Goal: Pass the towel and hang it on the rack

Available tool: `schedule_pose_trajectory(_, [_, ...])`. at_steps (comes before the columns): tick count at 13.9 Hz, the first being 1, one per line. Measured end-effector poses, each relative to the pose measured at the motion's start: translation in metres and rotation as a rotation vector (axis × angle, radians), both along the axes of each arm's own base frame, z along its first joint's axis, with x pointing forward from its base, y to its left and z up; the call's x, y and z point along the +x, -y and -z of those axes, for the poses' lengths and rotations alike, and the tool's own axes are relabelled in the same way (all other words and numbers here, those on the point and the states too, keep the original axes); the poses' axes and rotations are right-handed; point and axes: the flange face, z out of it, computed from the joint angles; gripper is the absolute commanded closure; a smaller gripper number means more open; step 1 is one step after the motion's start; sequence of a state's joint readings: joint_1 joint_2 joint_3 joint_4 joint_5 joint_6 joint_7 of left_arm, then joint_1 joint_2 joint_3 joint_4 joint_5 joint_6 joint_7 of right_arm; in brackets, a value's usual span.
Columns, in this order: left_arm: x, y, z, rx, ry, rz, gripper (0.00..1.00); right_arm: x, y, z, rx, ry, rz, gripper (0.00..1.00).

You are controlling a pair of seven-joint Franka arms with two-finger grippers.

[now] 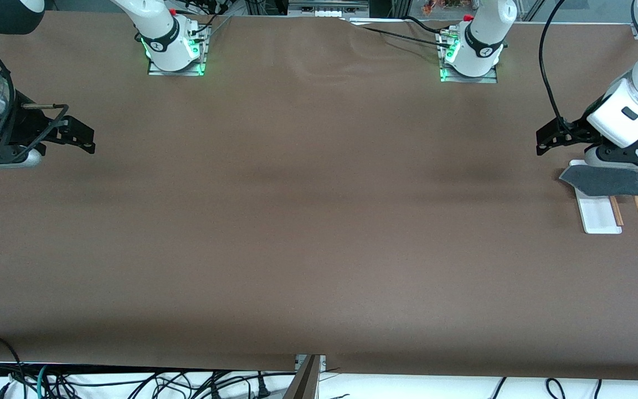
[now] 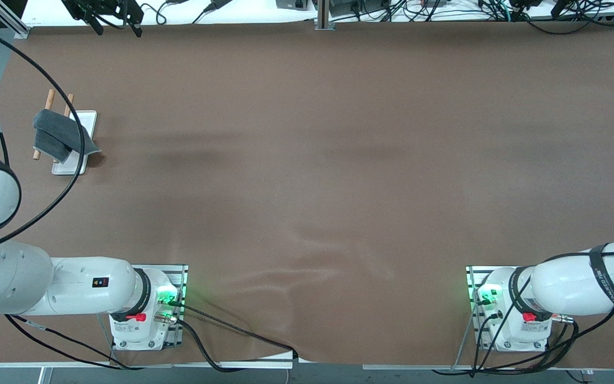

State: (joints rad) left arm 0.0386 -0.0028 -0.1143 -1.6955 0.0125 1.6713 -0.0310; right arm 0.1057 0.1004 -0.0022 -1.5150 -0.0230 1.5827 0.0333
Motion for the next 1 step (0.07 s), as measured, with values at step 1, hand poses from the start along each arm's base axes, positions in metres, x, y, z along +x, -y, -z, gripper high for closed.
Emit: schedule_pose_trajectory(1, [-0.0032, -0.0026, 0.0035, 0.0, -0.003, -0.005, 0.0, 0.0, 0.0, -0.0002, 0.0, 0.0, 0.0, 0.01])
